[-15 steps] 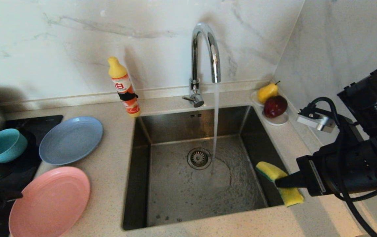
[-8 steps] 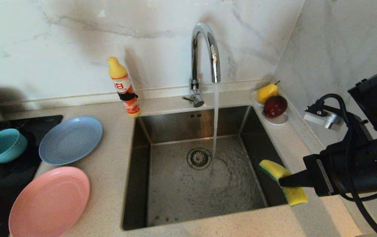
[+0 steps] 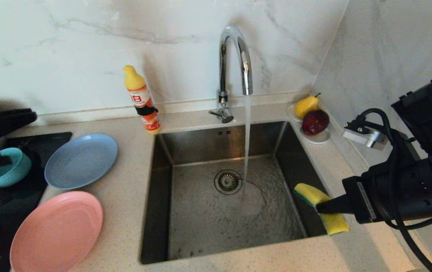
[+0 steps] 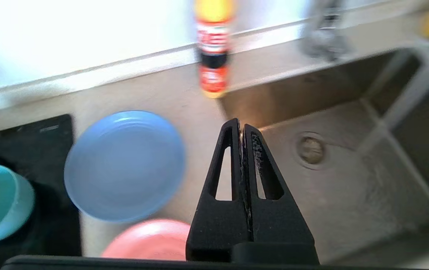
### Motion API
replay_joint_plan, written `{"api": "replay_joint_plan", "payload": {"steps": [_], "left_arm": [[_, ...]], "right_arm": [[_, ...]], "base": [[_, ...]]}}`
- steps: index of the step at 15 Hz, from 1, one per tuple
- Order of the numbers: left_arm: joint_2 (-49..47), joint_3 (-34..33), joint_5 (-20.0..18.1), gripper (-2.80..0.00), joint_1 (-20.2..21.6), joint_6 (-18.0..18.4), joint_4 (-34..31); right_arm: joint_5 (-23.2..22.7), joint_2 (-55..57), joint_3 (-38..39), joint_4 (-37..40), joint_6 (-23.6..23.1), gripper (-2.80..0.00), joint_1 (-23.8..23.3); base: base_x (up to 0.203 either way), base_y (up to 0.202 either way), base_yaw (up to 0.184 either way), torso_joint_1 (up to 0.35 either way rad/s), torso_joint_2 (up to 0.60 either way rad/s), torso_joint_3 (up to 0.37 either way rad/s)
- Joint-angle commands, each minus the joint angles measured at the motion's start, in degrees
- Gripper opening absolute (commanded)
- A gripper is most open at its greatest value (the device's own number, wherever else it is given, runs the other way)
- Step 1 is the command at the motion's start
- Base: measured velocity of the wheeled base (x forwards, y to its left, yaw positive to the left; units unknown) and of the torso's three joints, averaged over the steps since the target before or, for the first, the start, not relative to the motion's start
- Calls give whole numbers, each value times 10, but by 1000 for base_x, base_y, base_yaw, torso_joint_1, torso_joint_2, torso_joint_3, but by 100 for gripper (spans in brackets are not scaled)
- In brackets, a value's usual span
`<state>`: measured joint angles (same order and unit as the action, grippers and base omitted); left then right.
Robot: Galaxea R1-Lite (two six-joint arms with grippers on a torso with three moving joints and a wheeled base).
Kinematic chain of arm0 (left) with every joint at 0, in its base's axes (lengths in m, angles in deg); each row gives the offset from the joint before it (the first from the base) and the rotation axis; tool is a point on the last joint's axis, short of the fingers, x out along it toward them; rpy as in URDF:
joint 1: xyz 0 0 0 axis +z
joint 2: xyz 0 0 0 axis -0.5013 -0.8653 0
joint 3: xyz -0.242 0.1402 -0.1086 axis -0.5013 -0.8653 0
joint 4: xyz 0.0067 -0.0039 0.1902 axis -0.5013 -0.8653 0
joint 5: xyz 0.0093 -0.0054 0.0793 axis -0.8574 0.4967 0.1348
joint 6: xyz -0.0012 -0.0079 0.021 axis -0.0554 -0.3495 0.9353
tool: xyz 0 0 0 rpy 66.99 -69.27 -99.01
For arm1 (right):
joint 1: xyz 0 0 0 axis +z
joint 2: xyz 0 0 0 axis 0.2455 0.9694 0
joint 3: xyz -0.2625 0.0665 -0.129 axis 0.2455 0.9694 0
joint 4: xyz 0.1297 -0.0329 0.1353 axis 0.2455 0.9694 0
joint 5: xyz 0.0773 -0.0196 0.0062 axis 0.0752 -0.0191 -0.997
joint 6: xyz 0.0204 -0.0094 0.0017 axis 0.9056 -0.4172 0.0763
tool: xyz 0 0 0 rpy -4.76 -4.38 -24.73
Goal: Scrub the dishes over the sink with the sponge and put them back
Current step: Put down the sponge
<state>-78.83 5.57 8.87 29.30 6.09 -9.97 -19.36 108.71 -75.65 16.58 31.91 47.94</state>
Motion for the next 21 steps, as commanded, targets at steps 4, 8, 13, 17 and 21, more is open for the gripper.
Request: {"api": "replay_joint_plan", "payload": {"steps": [4, 8, 13, 17, 21], "left_arm": [[309, -147, 43, -280, -26, -1, -72], [438, -270, 175, -280, -17, -19, -122], [580, -374, 184, -280, 4, 5, -213], [575, -442, 140, -280, 6, -24, -180], [576, -475, 100, -280, 6, -29, -115]], "right_arm": [[0, -5, -1, 3, 0, -280, 0], [1, -12, 0, 3, 0, -280, 0], [0, -19, 4, 3, 0, -280, 1], [3, -29, 2, 5, 0, -280, 3], [6, -35, 7, 5, 0, -280, 2]], "base": [[0, 0, 0, 0, 0, 0], [0, 0, 0, 0, 0, 0], [0, 0, 0, 0, 0, 0], [0, 0, 0, 0, 0, 0], [0, 0, 0, 0, 0, 0]]}}
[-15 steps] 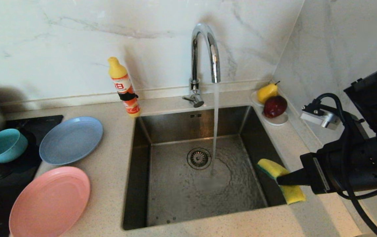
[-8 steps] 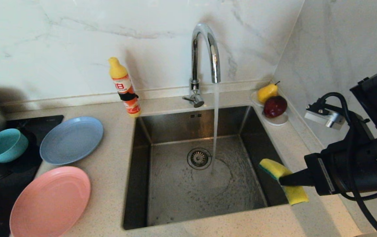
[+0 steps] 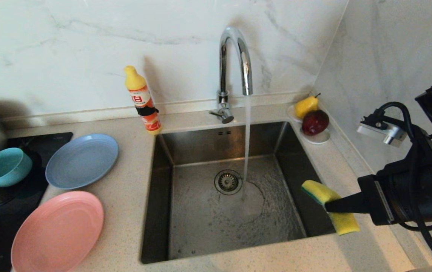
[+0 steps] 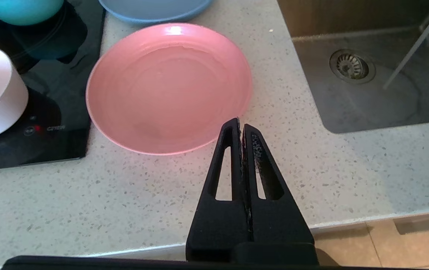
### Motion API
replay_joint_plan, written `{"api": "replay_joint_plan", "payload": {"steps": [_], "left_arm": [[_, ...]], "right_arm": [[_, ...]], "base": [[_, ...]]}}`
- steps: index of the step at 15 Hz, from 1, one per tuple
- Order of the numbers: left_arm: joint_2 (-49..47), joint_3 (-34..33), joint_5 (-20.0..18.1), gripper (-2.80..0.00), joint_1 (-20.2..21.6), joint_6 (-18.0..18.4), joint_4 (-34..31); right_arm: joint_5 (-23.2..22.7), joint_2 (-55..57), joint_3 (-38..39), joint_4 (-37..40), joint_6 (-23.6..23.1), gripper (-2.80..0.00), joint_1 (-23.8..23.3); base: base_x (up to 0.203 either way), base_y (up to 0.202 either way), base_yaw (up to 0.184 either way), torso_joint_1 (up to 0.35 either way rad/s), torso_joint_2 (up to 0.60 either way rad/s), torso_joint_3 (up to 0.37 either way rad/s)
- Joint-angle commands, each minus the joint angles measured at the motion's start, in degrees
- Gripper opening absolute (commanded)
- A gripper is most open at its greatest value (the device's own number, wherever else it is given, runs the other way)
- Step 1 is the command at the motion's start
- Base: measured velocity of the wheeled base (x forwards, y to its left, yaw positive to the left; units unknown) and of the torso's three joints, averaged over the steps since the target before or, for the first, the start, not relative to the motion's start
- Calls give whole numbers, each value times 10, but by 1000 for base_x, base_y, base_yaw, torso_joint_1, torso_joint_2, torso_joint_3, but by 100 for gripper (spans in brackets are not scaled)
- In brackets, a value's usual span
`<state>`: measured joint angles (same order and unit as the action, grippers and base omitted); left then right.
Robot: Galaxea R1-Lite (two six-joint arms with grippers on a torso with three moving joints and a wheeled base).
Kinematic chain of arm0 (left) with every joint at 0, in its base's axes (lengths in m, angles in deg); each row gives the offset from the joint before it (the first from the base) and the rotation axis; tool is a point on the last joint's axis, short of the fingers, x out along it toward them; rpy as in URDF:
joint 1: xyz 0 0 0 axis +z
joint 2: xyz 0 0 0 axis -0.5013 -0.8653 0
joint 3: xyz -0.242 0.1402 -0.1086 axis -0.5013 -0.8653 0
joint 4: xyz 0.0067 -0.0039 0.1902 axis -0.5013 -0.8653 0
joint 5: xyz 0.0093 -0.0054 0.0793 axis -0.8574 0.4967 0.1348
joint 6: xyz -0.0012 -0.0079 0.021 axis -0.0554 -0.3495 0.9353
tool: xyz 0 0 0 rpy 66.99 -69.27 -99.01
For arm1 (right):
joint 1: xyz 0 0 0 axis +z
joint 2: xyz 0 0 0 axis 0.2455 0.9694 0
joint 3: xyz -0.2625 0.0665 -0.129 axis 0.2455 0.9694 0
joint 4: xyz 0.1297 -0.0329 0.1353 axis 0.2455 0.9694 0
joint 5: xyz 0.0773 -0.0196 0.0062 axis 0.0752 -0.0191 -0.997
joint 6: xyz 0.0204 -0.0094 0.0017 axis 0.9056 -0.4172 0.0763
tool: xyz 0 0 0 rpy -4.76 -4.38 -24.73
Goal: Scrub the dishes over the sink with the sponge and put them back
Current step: Put down the sponge
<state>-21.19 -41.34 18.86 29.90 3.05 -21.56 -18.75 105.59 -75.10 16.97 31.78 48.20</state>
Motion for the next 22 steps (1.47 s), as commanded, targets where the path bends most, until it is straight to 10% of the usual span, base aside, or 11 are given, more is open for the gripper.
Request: {"api": "replay_joint_plan", "payload": {"steps": [1, 6, 13, 22], "left_arm": [[-1, -6, 0, -280, 0, 0, 1], [-1, -7, 0, -280, 0, -3, 3], [-1, -7, 0, -280, 0, -3, 3], [0, -7, 0, -280, 0, -4, 3]], "right_arm": [[0, -6, 6, 1, -3, -280, 0], [45, -11, 9, 2, -30, -280, 1], [235, -66, 139, -17, -132, -280, 0], [374, -55, 405, -283, -170, -280, -14]], "base": [[0, 0, 0, 0, 0, 0], [0, 0, 0, 0, 0, 0], [0, 0, 0, 0, 0, 0], [0, 0, 0, 0, 0, 0]]}}
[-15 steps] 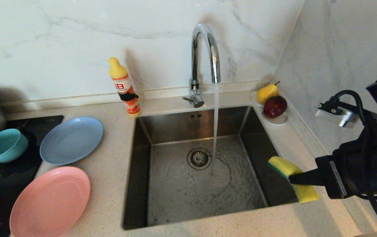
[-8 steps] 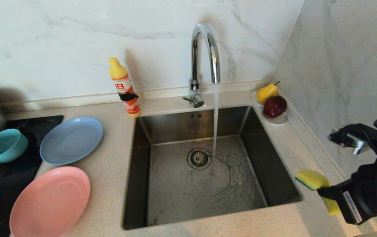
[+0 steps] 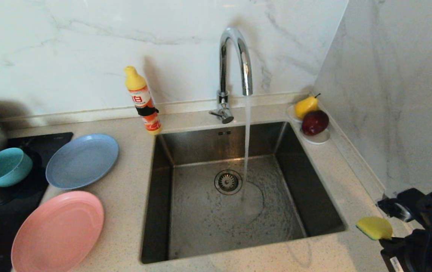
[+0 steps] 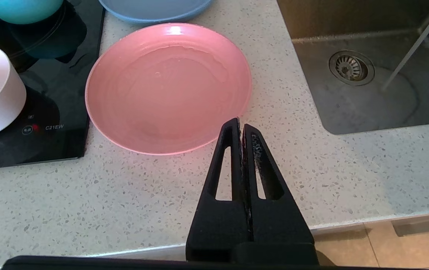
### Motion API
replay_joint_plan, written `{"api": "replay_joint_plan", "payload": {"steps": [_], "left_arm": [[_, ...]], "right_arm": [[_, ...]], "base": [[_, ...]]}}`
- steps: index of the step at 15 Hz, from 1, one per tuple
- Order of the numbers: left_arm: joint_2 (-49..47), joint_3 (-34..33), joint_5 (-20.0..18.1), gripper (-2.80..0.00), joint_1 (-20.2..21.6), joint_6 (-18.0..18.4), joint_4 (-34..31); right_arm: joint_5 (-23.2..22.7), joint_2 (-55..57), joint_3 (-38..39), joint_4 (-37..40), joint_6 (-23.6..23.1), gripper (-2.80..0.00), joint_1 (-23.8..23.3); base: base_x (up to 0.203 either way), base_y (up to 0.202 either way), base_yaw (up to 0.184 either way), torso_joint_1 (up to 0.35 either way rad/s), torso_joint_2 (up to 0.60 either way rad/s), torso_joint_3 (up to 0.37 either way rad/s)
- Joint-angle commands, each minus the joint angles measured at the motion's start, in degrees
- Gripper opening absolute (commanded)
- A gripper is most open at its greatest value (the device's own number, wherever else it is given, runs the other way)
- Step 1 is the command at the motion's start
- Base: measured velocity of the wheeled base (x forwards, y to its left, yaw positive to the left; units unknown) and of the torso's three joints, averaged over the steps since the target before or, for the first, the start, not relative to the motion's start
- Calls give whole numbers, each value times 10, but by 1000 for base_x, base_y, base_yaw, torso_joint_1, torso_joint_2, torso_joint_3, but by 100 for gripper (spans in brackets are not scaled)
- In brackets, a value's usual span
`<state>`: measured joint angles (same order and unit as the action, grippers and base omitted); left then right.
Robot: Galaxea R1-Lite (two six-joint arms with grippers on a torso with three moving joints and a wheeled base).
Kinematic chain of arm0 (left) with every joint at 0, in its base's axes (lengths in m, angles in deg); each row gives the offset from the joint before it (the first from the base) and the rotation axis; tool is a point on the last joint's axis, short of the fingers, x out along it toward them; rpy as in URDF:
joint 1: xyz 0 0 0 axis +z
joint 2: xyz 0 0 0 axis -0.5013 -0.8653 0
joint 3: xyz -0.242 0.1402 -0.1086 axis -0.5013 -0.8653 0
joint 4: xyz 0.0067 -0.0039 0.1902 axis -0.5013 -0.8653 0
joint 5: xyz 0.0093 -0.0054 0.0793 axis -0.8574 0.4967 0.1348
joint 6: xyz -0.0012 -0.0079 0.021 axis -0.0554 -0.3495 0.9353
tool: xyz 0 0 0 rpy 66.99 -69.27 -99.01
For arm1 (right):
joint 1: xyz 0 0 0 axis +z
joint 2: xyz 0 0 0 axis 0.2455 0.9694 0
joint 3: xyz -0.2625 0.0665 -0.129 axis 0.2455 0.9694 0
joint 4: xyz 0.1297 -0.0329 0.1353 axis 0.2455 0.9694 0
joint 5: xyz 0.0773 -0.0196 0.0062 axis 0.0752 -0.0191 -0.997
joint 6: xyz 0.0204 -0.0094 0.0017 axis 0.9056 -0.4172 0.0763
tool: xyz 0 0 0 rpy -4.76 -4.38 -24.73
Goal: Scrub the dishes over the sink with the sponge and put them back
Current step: Put down the sponge
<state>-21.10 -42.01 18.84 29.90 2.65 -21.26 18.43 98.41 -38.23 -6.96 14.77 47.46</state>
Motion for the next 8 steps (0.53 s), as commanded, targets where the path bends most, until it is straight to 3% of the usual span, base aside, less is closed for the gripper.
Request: {"api": "replay_joint_plan", "payload": {"steps": [1, 8], "left_arm": [[-1, 0, 0, -280, 0, 0, 0], [-1, 0, 0, -280, 0, 0, 0]], "right_arm": [[3, 31, 47, -69, 0, -280, -12], [3, 115, 102, -208, -11, -280, -63]], "base": [[0, 0, 0, 0, 0, 0], [0, 0, 0, 0, 0, 0]]}}
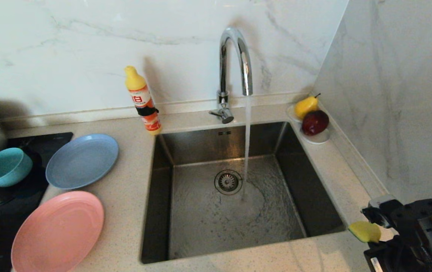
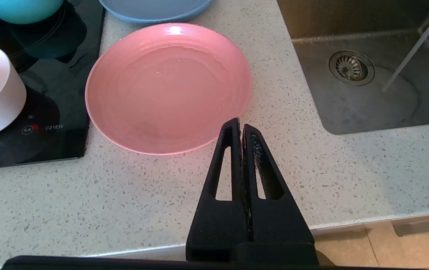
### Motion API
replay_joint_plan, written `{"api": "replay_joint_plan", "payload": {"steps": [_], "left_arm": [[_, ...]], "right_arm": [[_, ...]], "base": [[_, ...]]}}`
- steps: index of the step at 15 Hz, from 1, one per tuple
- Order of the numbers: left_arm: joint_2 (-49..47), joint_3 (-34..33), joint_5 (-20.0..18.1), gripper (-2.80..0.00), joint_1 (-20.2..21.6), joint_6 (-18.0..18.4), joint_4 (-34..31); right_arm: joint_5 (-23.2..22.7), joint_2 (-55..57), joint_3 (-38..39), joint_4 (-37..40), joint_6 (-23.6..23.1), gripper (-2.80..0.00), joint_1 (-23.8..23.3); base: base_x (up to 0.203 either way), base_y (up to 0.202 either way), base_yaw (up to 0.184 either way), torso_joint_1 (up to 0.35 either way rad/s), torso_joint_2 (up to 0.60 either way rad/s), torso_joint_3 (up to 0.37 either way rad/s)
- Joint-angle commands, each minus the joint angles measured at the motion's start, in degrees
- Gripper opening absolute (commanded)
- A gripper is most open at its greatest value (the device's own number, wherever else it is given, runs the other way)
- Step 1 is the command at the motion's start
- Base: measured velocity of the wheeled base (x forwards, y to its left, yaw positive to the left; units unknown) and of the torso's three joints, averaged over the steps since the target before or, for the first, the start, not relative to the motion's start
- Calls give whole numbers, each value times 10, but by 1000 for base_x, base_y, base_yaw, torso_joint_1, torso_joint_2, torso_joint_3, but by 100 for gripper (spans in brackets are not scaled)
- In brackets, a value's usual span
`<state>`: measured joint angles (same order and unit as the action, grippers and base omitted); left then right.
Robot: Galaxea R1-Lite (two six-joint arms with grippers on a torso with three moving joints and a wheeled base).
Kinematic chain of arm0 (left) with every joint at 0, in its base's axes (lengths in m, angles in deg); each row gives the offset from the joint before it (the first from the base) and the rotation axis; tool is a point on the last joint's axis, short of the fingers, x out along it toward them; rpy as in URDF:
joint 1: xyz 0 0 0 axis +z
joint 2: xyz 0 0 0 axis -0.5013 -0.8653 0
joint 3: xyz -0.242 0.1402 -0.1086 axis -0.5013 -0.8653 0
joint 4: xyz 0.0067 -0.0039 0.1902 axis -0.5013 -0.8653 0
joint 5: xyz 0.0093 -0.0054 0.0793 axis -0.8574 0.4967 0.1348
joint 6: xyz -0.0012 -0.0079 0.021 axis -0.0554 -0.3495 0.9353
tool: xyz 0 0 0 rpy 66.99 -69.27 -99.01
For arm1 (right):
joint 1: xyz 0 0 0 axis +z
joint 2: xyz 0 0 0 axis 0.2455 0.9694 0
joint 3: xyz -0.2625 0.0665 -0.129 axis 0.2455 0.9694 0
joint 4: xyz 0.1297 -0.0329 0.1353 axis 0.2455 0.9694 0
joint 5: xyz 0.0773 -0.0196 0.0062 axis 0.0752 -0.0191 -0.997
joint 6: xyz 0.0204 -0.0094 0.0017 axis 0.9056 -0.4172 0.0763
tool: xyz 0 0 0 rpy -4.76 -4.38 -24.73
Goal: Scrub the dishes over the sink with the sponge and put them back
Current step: Put down the sponge
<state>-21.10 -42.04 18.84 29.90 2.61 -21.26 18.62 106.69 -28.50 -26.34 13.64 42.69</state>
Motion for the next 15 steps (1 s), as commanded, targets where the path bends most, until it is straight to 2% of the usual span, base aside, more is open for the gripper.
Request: {"api": "replay_joint_plan", "payload": {"steps": [1, 5, 11, 15], "left_arm": [[-1, 0, 0, -280, 0, 0, 0], [-1, 0, 0, -280, 0, 0, 0], [-1, 0, 0, -280, 0, 0, 0], [-1, 0, 0, -280, 0, 0, 0]], "right_arm": [[-1, 45, 5, -35, 0, -280, -31], [-19, 91, -2, -105, -20, -280, -86], [-26, 146, -17, -174, -25, -280, -95], [-27, 167, -42, -183, -26, -280, -110]], "base": [[0, 0, 0, 0, 0, 0], [0, 0, 0, 0, 0, 0], [0, 0, 0, 0, 0, 0], [0, 0, 0, 0, 0, 0]]}}
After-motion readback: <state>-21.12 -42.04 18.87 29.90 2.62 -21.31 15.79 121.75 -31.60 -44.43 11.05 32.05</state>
